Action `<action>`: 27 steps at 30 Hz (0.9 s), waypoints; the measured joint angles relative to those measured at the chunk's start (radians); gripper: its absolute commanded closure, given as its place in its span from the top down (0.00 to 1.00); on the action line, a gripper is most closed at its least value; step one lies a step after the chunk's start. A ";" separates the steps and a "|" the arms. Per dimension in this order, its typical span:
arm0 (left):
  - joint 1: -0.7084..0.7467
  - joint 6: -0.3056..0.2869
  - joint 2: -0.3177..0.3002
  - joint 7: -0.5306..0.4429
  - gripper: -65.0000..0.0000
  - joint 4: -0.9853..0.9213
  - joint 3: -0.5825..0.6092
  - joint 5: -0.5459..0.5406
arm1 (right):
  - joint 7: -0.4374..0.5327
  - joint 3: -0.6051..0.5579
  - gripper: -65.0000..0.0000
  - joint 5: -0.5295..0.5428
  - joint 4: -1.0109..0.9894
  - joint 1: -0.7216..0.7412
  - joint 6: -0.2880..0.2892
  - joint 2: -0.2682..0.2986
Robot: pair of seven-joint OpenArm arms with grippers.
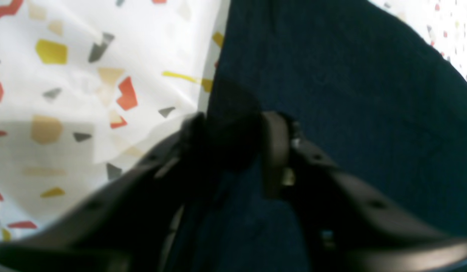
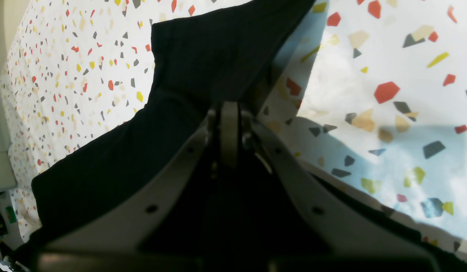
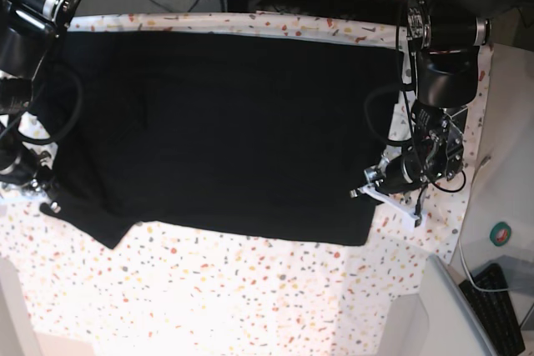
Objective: Layout the t-shirt on the table in an organized manner, then fold the t-shirt properly
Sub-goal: 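Fold the shirt's side edge inward with the left gripper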
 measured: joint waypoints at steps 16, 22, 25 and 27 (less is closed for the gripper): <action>0.144 0.096 -0.042 0.136 0.00 0.248 0.002 -0.010 | 0.000 0.002 0.00 -0.002 0.000 0.002 0.003 0.000; 0.229 0.196 -0.048 0.243 0.00 0.391 0.000 0.004 | 0.000 0.002 0.00 -0.002 0.000 0.003 0.003 0.000; 0.256 0.196 -0.040 0.286 0.00 0.439 0.002 0.003 | 0.000 0.001 0.00 -0.001 0.000 0.003 0.003 0.000; 0.283 0.197 -0.039 0.302 0.00 0.473 0.003 0.000 | 0.000 0.002 0.00 -0.001 0.000 0.003 0.003 0.000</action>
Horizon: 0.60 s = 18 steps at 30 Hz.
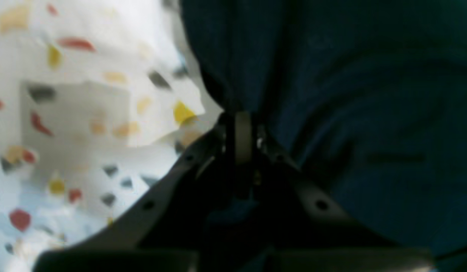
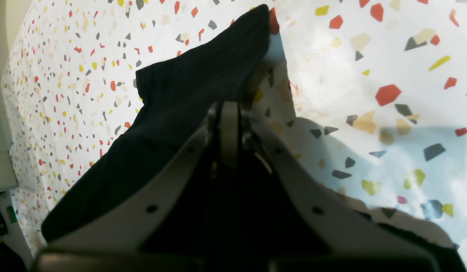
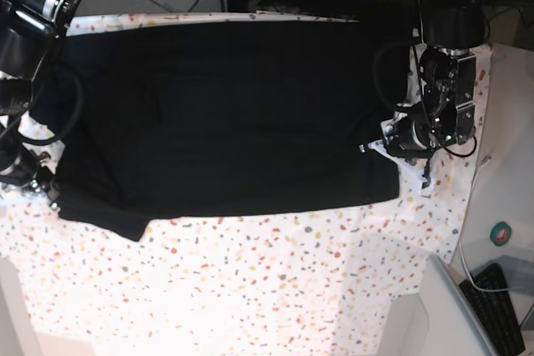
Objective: Layout the t-shirt on the table in an organized manner, then fold the t-shirt properly
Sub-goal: 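Fold the shirt's side edge inward with the left gripper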
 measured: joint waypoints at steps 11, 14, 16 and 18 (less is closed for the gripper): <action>0.037 0.000 0.015 0.117 0.12 0.039 -0.209 0.010 | 0.000 0.000 0.00 0.001 0.000 0.000 0.000 -0.002; 0.037 0.000 0.014 0.123 0.44 0.039 -0.224 0.008 | 0.000 0.000 0.00 0.000 0.000 0.000 0.000 -0.002; 0.038 0.000 0.013 0.126 0.61 0.050 -0.227 0.007 | 0.000 0.000 0.00 0.001 0.000 0.000 0.000 -0.002; 0.039 0.002 0.014 0.129 0.72 0.085 -0.227 0.007 | 0.000 0.000 0.00 0.001 0.000 0.000 0.000 -0.003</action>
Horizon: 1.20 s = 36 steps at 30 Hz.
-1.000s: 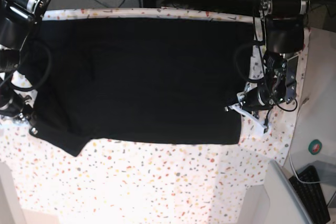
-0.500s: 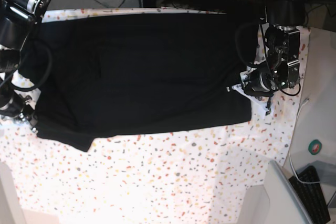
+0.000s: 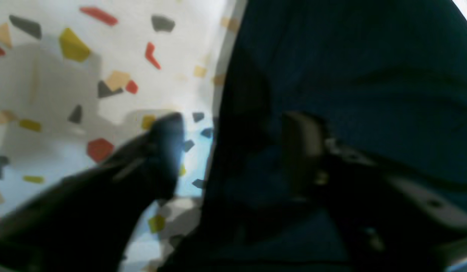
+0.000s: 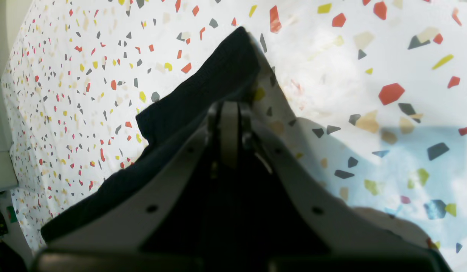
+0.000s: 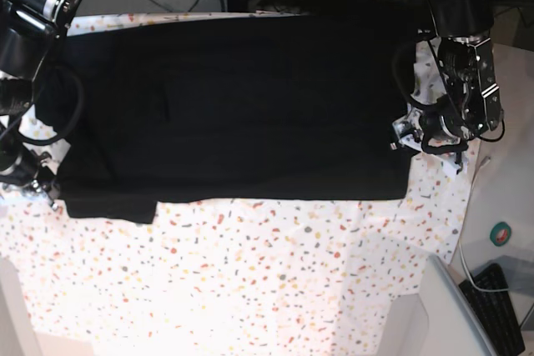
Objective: Layout the t-shirt on the table in an organized manner, then fold the t-shirt properly
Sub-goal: 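Fold the shirt's side edge inward with the left gripper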
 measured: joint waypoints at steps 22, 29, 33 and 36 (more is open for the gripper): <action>-0.447 -0.006 -0.061 -0.329 0.76 -0.607 0.246 0.042 | 0.000 -0.003 0.00 0.000 -0.002 0.000 0.000 0.001; -0.467 -0.003 -0.061 -0.425 0.76 -0.709 0.250 0.056 | 0.000 -0.003 0.00 0.000 -0.002 0.000 0.000 0.001; -0.470 -0.001 -0.055 -0.439 0.76 -0.710 0.319 0.060 | 0.000 -0.003 0.00 0.000 -0.002 0.000 0.000 -0.001; -0.469 -0.001 -0.047 -0.451 0.76 -0.710 0.344 0.060 | 0.000 -0.003 0.00 0.000 -0.002 0.000 0.000 0.000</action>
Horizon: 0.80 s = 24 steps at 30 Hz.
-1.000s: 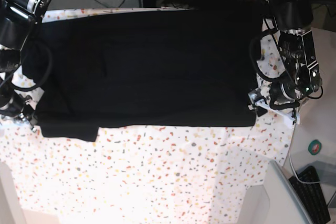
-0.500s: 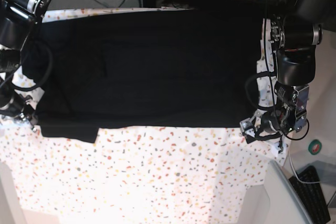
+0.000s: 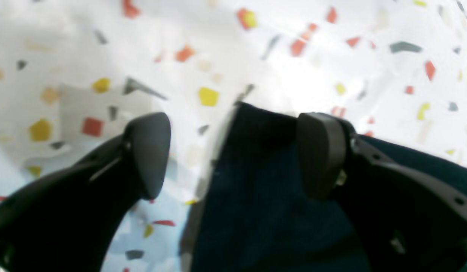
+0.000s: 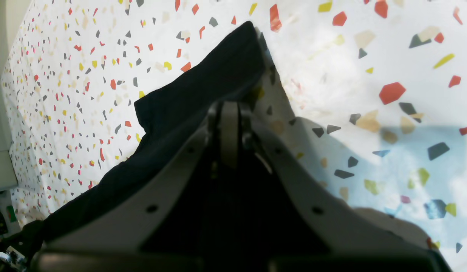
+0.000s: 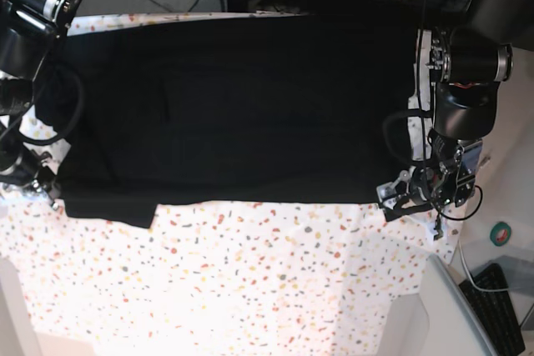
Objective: Layout the t-shirt on the table in an organized manner, then fold the t-shirt properly
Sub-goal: 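Fold the shirt's side edge inward with the left gripper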
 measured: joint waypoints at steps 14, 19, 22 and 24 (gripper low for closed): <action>0.011 0.003 0.020 -0.011 0.00 0.004 0.003 -0.006 | 0.000 0.000 0.00 0.000 0.000 -0.003 0.000 0.002; 0.002 0.000 0.026 0.002 0.00 0.006 0.000 -0.008 | 0.103 0.000 0.00 0.000 -0.055 -0.008 0.000 0.005; -0.018 -0.001 0.034 0.029 0.00 0.019 0.003 -0.014 | 0.129 -0.005 0.00 -0.001 -0.119 -0.003 0.000 0.019; -0.026 -0.005 0.037 0.028 0.00 0.049 0.004 -0.018 | 0.142 -0.013 0.00 -0.003 -0.148 0.011 0.002 0.041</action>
